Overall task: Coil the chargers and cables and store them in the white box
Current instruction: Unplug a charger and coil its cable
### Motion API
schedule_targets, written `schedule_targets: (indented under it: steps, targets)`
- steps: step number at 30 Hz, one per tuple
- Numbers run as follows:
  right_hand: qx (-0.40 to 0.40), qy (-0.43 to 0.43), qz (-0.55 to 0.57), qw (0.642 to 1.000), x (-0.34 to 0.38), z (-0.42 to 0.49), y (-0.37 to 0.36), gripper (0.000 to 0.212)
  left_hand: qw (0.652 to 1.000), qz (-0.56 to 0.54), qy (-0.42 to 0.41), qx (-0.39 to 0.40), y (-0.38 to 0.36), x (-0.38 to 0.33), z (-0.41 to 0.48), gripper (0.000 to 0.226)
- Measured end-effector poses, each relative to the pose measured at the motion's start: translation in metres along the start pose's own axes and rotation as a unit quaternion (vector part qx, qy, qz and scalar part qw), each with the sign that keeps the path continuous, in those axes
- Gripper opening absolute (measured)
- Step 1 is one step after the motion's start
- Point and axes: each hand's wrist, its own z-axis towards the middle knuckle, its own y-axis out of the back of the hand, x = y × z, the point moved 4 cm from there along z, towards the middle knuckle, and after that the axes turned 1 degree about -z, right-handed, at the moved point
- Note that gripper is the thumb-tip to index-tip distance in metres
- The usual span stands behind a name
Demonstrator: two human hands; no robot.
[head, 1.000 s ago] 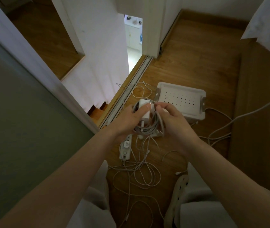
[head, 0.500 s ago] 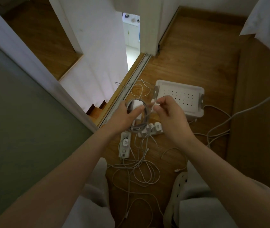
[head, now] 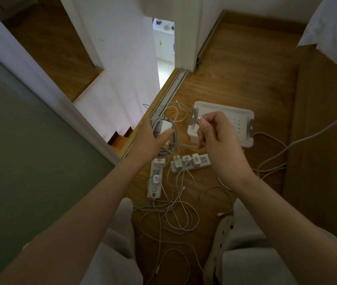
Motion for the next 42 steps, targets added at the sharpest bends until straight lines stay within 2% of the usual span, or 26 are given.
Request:
schedule_targets:
  steps: [3,6,9,11,13,15,17,19,21,23,29,32,35,39,42]
  targets:
    - [0.007,-0.034,-0.091,0.995,-0.006,0.001,0.002,0.022,0.999,-0.027,0.041,0.019,-0.003,0.008,0.002,0.044]
    - [0.048,-0.053,-0.156,0.985,-0.017,0.004,0.003,0.034,0.995,-0.068,0.072,0.026,-0.002,0.015,0.005,0.050]
    - [0.072,-0.048,-0.174,0.981,-0.025,0.007,0.004,0.046,0.994,-0.068,0.080,0.020,0.000,0.020,0.007,0.055]
    - [0.052,-0.077,-0.092,0.991,-0.027,0.010,0.007,0.039,0.993,-0.082,0.085,0.023,0.000,0.022,0.009,0.055]
    - [0.028,-0.164,0.089,0.982,-0.031,0.013,0.011,0.032,0.991,-0.102,0.083,0.027,-0.001,0.022,0.010,0.054]
    - [0.022,-0.261,0.314,0.913,-0.038,0.015,0.011,0.029,0.991,-0.111,0.076,0.025,-0.002,0.020,0.008,0.052]
    - [0.006,-0.304,0.463,0.833,-0.041,0.015,0.010,0.030,0.990,-0.114,0.075,0.020,-0.003,0.019,0.008,0.054]
    - [-0.014,-0.313,0.543,0.779,-0.042,0.014,0.007,0.031,0.986,-0.136,0.096,0.013,-0.001,0.018,0.007,0.055]
    - [-0.036,-0.326,0.562,0.759,-0.046,0.013,0.003,0.030,0.974,-0.185,0.129,0.023,0.000,0.015,0.005,0.056]
    - [-0.049,-0.352,0.521,0.776,-0.052,0.012,-0.003,0.028,0.965,-0.222,0.132,0.048,-0.001,0.009,0.001,0.051]
    - [0.003,-0.378,0.325,0.867,-0.064,0.015,-0.020,0.023,0.953,-0.263,0.122,0.090,-0.001,-0.009,-0.008,0.037]
    - [0.016,-0.347,0.232,0.909,-0.062,0.017,-0.017,0.013,0.957,-0.237,0.104,0.132,-0.001,-0.012,-0.011,0.032]
    - [0.068,-0.296,0.130,0.944,-0.054,0.016,-0.016,0.014,0.955,-0.222,0.108,0.165,-0.001,-0.012,-0.013,0.042]
    - [0.102,-0.282,0.155,0.941,-0.052,0.014,-0.016,0.015,0.949,-0.235,0.109,0.181,0.002,-0.014,-0.015,0.041]
    - [0.157,-0.304,0.257,0.904,-0.051,0.012,-0.016,0.020,0.953,-0.228,0.106,0.168,0.005,-0.012,-0.013,0.033]
